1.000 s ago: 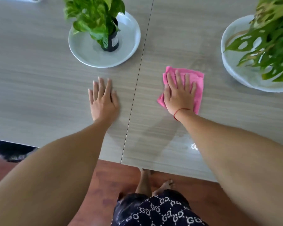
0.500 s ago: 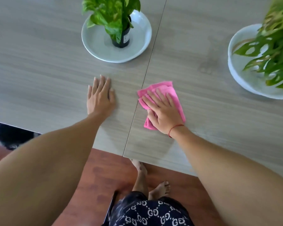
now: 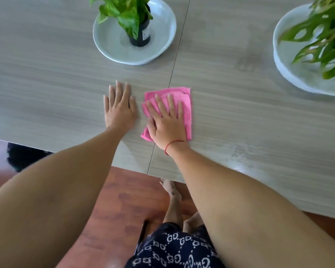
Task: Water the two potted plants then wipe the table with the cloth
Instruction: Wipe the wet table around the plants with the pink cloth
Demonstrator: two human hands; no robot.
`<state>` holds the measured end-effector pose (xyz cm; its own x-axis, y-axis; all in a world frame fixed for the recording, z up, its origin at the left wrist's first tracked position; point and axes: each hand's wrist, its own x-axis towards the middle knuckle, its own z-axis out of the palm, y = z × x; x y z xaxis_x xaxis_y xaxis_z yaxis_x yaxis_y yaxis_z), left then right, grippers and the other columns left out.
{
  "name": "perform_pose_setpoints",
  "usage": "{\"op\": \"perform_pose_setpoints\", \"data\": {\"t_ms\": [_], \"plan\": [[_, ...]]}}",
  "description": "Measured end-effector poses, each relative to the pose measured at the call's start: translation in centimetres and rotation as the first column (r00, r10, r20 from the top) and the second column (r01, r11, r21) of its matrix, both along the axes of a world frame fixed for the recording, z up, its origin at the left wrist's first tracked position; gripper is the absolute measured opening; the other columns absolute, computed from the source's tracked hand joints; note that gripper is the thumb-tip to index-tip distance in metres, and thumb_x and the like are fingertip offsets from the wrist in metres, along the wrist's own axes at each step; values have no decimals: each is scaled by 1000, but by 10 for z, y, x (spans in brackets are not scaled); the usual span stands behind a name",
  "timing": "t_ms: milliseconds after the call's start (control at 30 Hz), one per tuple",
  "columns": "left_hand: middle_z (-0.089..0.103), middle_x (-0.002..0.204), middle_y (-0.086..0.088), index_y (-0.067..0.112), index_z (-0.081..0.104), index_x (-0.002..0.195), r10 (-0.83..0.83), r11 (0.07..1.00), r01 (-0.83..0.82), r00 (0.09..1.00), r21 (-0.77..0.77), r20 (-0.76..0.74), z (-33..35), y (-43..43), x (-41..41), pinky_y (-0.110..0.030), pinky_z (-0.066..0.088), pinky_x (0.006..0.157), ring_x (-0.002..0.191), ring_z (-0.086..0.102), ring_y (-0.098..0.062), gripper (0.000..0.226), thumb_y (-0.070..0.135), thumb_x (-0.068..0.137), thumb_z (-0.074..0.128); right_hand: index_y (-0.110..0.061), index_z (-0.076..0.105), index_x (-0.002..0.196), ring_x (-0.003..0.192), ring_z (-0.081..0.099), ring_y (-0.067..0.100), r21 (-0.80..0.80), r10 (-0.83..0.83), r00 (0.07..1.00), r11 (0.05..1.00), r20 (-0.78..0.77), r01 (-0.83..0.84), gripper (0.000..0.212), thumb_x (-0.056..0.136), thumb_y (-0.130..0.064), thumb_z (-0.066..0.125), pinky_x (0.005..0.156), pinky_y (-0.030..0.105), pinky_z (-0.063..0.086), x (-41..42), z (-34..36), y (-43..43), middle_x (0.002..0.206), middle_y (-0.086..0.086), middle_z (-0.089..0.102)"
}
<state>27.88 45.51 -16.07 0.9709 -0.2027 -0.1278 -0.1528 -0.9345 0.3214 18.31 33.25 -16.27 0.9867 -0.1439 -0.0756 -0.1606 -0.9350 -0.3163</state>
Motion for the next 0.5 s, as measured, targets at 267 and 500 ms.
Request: {"op": "perform_pose_setpoints", "data": {"t_ms": [267,500], "plan": [[9,162,-6,18,23,153,-80,996,84,993,-40,85,7,-61,-62,-42,-4,119,150,1,-21,52,33,104,28,-29,39,143,147,20,22,15,-26,999,1000,43,25,54,93,-39,22,121,46,6,-78,-5,-102,154,-6,34],[4,163,-1,22,17,155,-53,999,54,997,-11,60,-6,-104,-104,-43,-5,120,150,-2,-18,61,45,100,31,-30,33,147,148,17,21,-85,-406,913,909,46,408,58,92,-41,18,121,47,10,-178,-4,-208,157,-4,27]]}}
